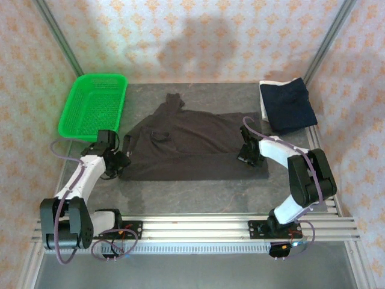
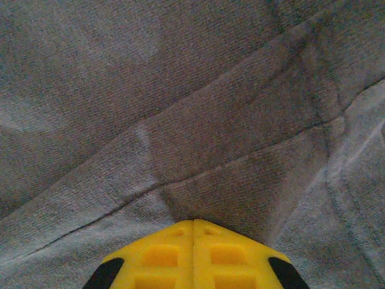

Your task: Fold and stack the t-shirts

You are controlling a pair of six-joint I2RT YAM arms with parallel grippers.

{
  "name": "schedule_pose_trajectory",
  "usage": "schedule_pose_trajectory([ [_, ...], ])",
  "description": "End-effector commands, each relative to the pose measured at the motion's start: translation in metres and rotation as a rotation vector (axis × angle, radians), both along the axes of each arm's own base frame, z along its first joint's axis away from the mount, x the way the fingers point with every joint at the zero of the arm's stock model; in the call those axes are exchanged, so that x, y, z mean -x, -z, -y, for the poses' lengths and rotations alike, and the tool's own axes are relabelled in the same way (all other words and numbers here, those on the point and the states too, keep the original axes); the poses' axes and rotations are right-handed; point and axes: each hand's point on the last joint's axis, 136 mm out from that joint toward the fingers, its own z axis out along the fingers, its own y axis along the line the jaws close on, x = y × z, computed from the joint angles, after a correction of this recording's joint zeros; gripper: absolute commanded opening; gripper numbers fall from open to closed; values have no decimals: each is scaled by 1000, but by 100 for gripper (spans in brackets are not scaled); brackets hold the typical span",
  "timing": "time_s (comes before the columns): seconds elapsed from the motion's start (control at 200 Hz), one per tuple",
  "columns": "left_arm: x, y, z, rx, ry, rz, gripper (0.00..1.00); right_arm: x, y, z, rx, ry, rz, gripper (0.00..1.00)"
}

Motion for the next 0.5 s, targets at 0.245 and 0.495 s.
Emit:
schedule_pose_trajectory([
  [0.245,24,30,-3,-41,-16,-147,33,1,4,3,18,-18,-27,0],
  [0.495,21,28,-9,-79,-10,-176,3,4,7,7,36,-19,-37,0],
])
